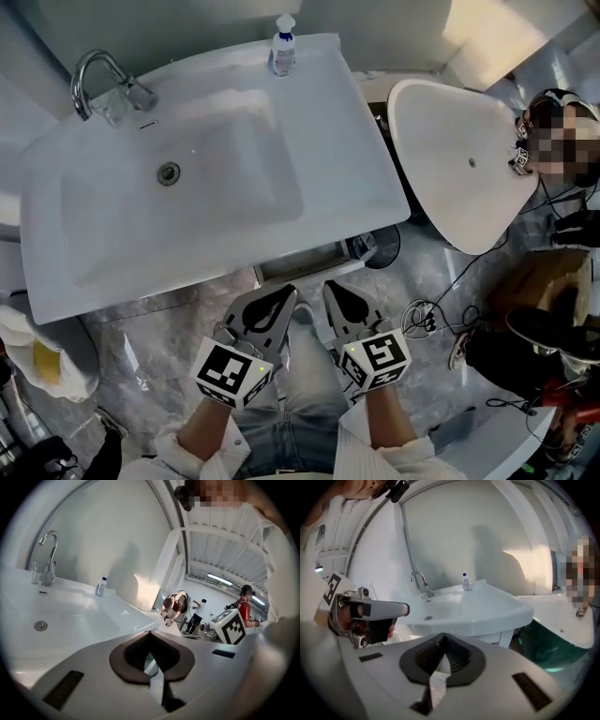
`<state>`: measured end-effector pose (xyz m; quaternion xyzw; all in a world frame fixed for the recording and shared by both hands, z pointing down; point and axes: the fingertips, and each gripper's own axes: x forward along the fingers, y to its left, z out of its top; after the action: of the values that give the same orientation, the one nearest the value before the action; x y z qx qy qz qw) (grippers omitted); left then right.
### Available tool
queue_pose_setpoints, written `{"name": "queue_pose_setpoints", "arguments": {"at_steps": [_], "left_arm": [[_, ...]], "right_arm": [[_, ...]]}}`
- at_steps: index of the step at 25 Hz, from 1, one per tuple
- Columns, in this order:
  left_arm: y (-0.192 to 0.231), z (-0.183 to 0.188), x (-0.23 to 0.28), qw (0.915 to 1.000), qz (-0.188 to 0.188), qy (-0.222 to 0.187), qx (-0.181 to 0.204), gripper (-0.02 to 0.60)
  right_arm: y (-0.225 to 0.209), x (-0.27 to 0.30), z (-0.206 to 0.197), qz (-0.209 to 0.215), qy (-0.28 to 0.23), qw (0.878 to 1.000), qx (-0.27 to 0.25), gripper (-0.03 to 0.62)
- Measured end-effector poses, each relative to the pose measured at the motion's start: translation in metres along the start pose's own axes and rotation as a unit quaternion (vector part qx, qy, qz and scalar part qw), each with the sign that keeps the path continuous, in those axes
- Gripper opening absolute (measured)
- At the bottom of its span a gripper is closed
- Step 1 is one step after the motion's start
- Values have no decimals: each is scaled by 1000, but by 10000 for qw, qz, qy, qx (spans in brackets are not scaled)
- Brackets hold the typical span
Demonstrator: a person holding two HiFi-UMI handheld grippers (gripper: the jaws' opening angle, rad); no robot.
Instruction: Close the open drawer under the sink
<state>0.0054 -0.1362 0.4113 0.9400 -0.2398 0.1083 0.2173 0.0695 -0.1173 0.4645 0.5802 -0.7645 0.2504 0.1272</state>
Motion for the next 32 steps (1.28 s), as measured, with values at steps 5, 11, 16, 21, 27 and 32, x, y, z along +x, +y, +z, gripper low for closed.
{"name": "queue_pose_setpoints", "arguments": {"at_steps": [5,11,16,21,27,32], "left_arm": [[7,-32,10,10000,-63,42,-42,17],[11,-71,16,9997,-139,216,-20,15],[15,-94,19,9997,-74,243,-33,17],[14,-110,25,9993,-162,303,113,17],[8,-133,27,9990,-185,399,81,15],[10,-147,25,9986,-135,513,-36,17]], "right_arm": [[-5,21,-34,-7,127,9999,62,11],[-10,39,-74,-98,127,9998,97,11],[-15,41,-108,-171,172,9996,170,11],[-20,50,-140,-161,289,9991,247,11],[-26,60,-172,-133,531,9975,451,12],[-28,71,-183,-119,695,9961,532,17]]}}
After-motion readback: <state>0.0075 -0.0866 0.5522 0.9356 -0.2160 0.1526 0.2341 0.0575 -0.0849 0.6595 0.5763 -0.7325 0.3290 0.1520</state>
